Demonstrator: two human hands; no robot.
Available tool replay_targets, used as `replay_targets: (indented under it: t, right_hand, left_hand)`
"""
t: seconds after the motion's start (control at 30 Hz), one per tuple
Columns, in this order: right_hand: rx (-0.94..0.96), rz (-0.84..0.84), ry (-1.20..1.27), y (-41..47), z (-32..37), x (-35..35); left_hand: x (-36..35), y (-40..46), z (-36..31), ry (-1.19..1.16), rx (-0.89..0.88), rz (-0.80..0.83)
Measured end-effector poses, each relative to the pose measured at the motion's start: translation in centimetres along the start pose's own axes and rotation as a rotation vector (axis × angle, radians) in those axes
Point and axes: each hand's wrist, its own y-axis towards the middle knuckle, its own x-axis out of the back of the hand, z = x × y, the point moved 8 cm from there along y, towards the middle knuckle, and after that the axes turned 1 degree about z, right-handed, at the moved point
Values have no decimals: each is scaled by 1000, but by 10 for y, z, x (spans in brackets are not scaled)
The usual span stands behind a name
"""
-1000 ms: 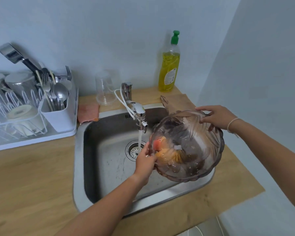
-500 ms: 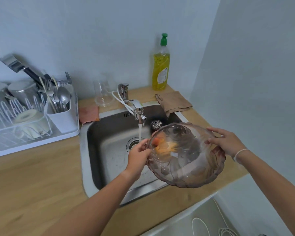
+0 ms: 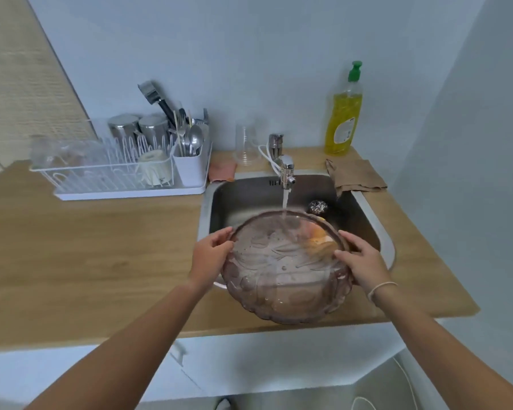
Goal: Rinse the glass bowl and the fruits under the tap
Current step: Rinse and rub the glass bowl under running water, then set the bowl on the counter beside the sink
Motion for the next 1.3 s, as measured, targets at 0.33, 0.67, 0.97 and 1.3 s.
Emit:
replay_targets:
  t: [0.33, 0.67, 0.97, 1.3]
  right_hand:
    - [113, 268, 46, 2, 48, -156]
    - [115, 298, -35, 51, 76, -277]
    - [120, 313, -39, 71, 84, -325]
    - [126, 346, -33, 78, 81, -322]
  left_hand:
    - [153, -13, 10, -96, 46, -314]
    - [253, 42, 32, -58, 86, -414]
    - [286, 74, 45, -45, 108, -424]
    - [282, 76, 32, 147, 62, -466]
